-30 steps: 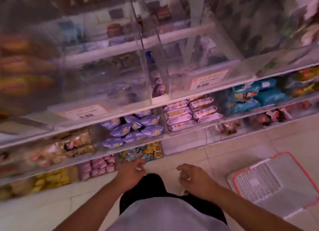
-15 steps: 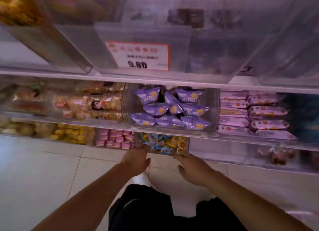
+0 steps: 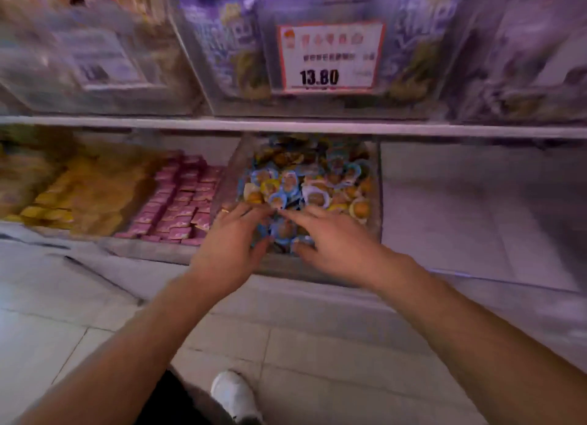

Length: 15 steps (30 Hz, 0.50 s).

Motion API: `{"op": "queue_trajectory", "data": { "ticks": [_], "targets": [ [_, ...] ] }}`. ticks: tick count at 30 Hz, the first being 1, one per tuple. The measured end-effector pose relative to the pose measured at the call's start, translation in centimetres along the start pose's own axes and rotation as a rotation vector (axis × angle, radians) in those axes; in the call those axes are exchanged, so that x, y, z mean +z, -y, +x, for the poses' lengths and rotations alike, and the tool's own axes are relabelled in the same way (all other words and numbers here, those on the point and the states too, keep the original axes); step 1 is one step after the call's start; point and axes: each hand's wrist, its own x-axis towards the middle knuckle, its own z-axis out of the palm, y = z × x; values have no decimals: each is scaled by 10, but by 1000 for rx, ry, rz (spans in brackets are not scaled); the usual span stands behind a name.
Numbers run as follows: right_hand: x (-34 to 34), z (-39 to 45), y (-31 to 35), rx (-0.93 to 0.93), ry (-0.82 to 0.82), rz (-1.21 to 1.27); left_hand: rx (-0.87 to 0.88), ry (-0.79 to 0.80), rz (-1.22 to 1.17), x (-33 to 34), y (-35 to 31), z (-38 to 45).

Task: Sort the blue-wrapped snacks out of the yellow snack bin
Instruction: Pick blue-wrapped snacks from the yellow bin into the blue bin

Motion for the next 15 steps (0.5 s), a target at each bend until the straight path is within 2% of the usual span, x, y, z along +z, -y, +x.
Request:
{"op": "queue_trajectory", "data": {
  "ticks": [3, 6, 9, 13, 15],
  "targets": [
    [-8, 4, 6, 105, 22, -2, -67, 38, 20, -6, -4, -2],
    [-9, 8, 18, 133, 67, -64, -104, 111, 7, -12, -3, -2],
    [-6, 4, 23, 151, -8, -74, -95, 132, 0, -14, -5, 0],
    [5, 1, 14, 139, -63, 58, -37, 199, -41, -10, -2, 8],
    [8, 4, 8, 83, -77, 58, -22, 158, -84, -3, 5, 10]
  ]
}}
